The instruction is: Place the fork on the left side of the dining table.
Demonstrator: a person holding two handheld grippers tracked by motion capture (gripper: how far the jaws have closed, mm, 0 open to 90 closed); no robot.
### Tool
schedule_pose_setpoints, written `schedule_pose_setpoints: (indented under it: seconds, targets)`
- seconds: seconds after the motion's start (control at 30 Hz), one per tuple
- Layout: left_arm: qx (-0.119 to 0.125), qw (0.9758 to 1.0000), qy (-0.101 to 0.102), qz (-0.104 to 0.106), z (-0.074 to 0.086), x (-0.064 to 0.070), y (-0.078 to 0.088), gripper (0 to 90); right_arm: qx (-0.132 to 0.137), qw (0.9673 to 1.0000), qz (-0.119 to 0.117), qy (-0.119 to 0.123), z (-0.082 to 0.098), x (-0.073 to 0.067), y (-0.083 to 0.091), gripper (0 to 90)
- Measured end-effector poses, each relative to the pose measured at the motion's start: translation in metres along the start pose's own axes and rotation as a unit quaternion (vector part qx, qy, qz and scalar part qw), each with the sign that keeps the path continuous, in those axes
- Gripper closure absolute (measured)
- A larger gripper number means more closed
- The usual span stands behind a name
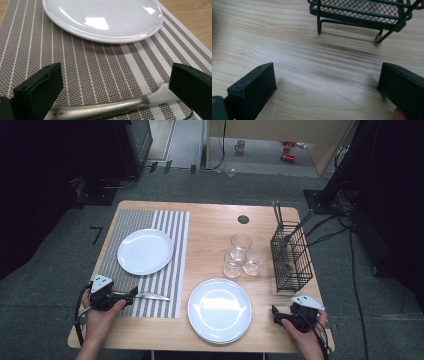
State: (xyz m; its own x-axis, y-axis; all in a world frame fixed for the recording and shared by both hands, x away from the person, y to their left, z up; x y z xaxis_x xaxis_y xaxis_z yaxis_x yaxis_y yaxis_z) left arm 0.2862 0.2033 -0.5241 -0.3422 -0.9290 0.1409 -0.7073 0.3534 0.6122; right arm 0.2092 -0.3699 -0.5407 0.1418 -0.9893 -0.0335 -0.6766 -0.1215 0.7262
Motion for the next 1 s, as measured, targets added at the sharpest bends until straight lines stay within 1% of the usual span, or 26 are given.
schedule_pose_setpoints:
  seconds: [0.03, 0.07, 0.13, 0.27, 0.3, 0.33, 0.43, 0.47, 0.63, 0.67, 0.73, 0.77, 0.8, 0.83, 0.87, 1.0]
  targets:
    - [0.0, 1.0, 0.0, 0.0, 0.0, 0.0, 0.0, 0.0, 0.0, 1.0, 0.0, 0.0, 0.0, 0.0, 0.0, 0.6]
    - [0.0, 1.0, 0.005, -0.002, 0.0, -0.001, 0.0, 0.0, -0.003, 1.0, 0.004, -0.004, 0.0, 0.001, 0.001, 0.6]
    - [0.003, 0.9999, 0.01, -0.006, 0.0, -0.002, 0.0, 0.0, 0.0, 0.9999, 0.003, -0.01, -0.001, 0.001, 0.005, 0.6]
    - [0.001, 0.9999, 0.01, -0.012, 0.0, -0.001, 0.0, 0.0, 0.018, 0.9997, 0.001, -0.018, -0.007, 0.0, 0.018, 0.6]
    - [0.001, 0.9999, 0.01, -0.012, 0.0, -0.001, 0.0, 0.0, 0.018, 0.9997, 0.001, -0.018, -0.007, 0.0, 0.018, 0.6]
    - [0.002, 0.9999, 0.009, -0.01, 0.0, -0.001, 0.0, 0.0, 0.029, 0.9994, 0.003, -0.018, -0.012, -0.001, 0.027, 0.6]
    - [0.007, 0.9999, 0.01, -0.008, -0.001, -0.001, 0.001, 0.0, 0.04, 0.9991, 0.002, -0.014, -0.02, -0.004, 0.04, 0.6]
    - [0.009, 0.9998, 0.011, -0.011, -0.001, -0.001, 0.001, 0.0, 0.044, 0.999, 0.002, -0.012, -0.022, -0.006, 0.045, 0.6]
    - [0.006, 0.9999, 0.007, -0.007, -0.001, -0.001, -0.001, 0.0, 0.062, 0.998, 0.004, 0.001, -0.037, -0.011, 0.064, 0.5]
    - [0.005, 0.9999, 0.008, -0.007, -0.001, -0.001, -0.001, 0.0, 0.066, 0.9978, 0.003, 0.003, -0.04, -0.012, 0.067, 0.5]
    - [0.007, 0.9999, 0.009, -0.002, -0.001, -0.001, 0.0, 0.9, 0.074, 0.9972, -0.001, 0.007, -0.047, -0.014, 0.074, 0.5]
    - [0.007, 0.9999, 0.009, -0.002, -0.001, -0.001, 0.0, 1.3, 0.074, 0.9972, -0.001, 0.007, -0.047, -0.014, 0.074, 0.5]
    - [0.009, 0.9999, 0.01, -0.001, -0.001, -0.002, 0.0, 1.3, 0.081, 0.9967, -0.002, 0.01, -0.053, -0.016, 0.079, 0.5]
    - [0.009, 0.9999, 0.009, 0.003, -0.001, -0.002, 0.001, 1.3, 0.082, 0.9966, -0.002, 0.011, -0.055, -0.017, 0.08, 0.5]
    - [0.009, 0.9999, 0.009, 0.0, -0.001, -0.001, 0.001, 1.3, 0.084, 0.9964, -0.001, 0.014, -0.058, -0.018, 0.082, 0.5]
    - [0.009, 0.9999, 0.009, 0.004, -0.001, -0.001, 0.001, 1.3, 0.092, 0.9955, -0.003, 0.022, -0.07, -0.021, 0.088, 0.5]
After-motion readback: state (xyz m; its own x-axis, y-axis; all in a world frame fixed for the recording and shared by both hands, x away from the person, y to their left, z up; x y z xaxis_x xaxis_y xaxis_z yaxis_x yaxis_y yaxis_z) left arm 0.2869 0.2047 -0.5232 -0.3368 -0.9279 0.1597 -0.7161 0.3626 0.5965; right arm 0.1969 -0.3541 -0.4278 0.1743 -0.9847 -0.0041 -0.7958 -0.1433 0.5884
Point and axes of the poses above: each handheld gripper's, and its own axes: y roughly backward along the jaws, z roughly out of its underside, x roughly to its right, the point moved 2 cm from there along -y, roughly forward along the jaws, and after that the axes turned 2 degrees about -x, right-handed, at the moved point
